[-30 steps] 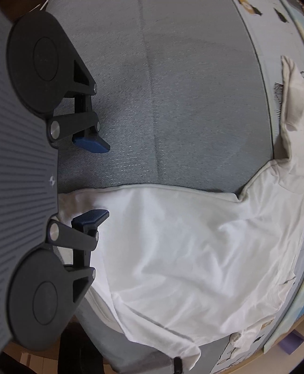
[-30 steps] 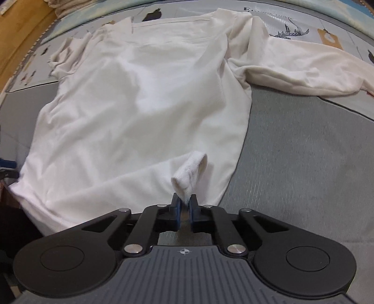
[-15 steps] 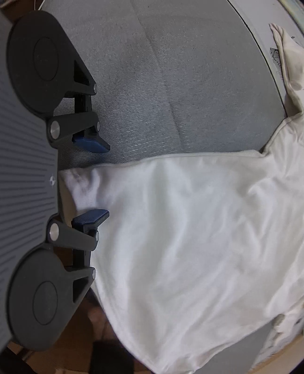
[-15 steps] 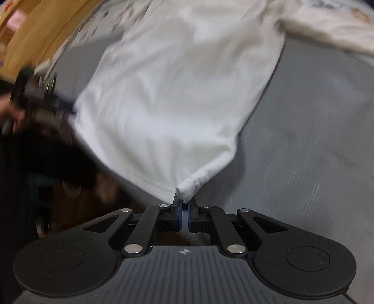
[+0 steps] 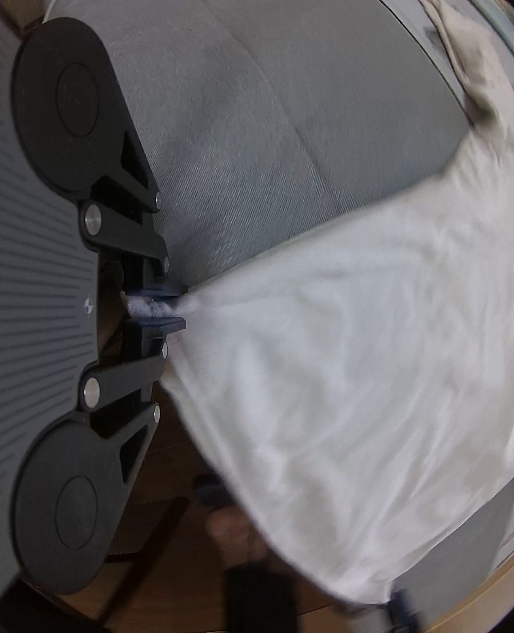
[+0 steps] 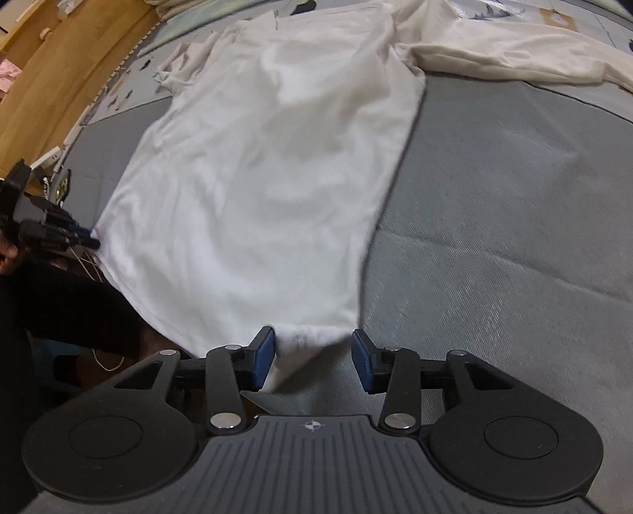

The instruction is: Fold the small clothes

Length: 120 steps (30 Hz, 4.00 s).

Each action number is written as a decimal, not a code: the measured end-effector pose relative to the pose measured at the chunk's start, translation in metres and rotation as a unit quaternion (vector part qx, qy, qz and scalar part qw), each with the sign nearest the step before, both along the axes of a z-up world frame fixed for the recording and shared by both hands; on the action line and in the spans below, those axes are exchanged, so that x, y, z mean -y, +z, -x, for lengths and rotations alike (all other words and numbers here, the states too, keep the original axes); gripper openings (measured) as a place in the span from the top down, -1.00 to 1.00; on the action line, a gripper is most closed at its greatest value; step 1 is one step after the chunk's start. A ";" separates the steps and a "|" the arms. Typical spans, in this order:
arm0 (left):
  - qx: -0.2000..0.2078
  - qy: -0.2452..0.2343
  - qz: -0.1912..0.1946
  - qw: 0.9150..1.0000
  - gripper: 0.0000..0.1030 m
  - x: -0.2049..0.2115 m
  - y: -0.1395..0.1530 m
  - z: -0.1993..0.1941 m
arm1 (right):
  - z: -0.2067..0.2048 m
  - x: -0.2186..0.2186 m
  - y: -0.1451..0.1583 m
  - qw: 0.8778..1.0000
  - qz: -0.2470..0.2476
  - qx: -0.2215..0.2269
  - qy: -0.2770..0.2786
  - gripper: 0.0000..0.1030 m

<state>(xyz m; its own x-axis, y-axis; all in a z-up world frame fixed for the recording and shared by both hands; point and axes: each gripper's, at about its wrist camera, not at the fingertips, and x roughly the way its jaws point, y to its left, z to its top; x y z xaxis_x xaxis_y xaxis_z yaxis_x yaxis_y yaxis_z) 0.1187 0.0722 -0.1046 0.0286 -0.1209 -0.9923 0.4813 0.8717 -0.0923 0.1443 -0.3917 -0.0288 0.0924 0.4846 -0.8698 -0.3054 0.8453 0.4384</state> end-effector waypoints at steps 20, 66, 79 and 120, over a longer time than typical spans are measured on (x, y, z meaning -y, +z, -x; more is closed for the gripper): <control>0.031 -0.017 -0.048 0.998 0.82 0.012 -0.009 -0.010 | 0.000 -0.029 -0.033 0.994 0.099 -0.011 0.055 0.88; 0.329 0.069 0.016 0.942 -0.42 0.116 0.087 -0.090 | -0.097 0.026 0.029 0.942 0.145 0.221 -0.206 0.04; 0.282 0.066 0.019 0.957 0.39 0.142 0.072 -0.133 | -0.143 0.063 0.035 0.917 0.106 0.206 -0.326 0.07; 0.270 0.050 0.004 0.962 0.40 0.168 0.050 -0.188 | -0.193 0.293 -0.083 0.662 0.018 0.214 -0.718 0.91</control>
